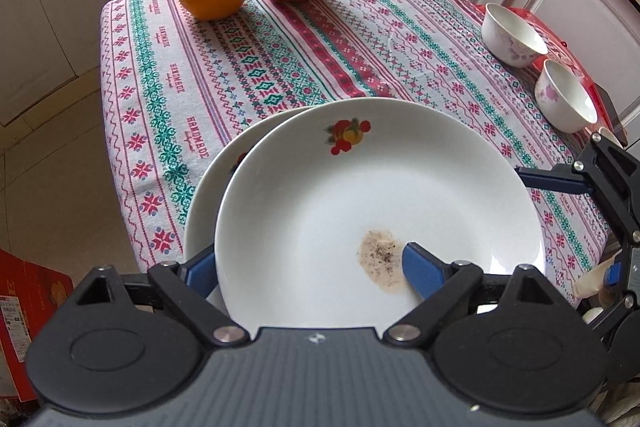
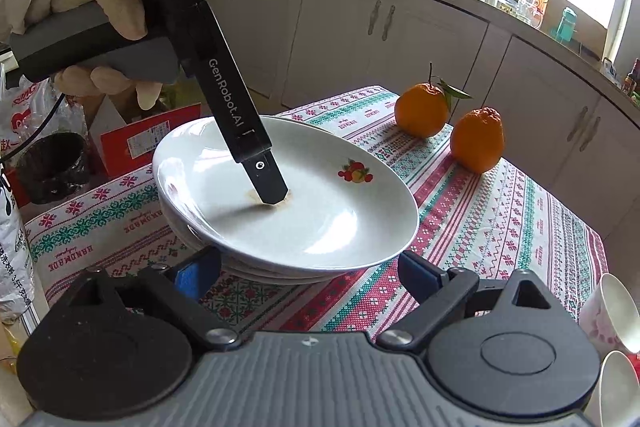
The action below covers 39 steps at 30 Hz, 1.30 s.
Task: Organize plates and bowls
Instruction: 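Lower the stained plate onto the stacked flower plates with both tools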
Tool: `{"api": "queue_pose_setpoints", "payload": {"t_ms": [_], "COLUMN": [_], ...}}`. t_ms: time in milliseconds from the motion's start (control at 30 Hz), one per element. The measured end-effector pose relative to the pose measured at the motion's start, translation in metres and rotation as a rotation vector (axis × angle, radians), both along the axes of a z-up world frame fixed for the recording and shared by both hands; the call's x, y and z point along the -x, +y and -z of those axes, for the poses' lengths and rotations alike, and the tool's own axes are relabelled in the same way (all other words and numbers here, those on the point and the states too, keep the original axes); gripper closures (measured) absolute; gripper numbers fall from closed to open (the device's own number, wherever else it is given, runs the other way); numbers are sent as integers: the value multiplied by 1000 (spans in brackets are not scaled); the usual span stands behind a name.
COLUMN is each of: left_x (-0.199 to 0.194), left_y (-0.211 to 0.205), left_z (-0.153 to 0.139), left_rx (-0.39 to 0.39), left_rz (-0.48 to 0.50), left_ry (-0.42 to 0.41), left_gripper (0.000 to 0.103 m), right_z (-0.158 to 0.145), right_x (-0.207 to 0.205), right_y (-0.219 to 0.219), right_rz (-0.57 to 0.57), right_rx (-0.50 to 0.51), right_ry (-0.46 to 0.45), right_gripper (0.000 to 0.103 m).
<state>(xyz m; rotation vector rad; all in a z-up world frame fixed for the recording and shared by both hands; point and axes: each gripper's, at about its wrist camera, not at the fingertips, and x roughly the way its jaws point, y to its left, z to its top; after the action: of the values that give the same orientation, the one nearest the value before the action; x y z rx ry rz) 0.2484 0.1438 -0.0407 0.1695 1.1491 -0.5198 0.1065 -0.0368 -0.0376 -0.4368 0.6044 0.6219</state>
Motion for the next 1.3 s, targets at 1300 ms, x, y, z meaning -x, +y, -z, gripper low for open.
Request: {"api": "queue_pose_setpoints", "payload": {"t_ms": [1300], "left_x": [-9], "left_y": [-9], "left_z": [3], "left_rx": [-32], "left_rz": [39], "left_ry": [44], "left_gripper": [1], "right_z": [-2], "right_x": [-9], "right_y": [-17], "right_rz": [-26], "right_rx": [-148], "right_ry": [68], "right_gripper": [6]}}
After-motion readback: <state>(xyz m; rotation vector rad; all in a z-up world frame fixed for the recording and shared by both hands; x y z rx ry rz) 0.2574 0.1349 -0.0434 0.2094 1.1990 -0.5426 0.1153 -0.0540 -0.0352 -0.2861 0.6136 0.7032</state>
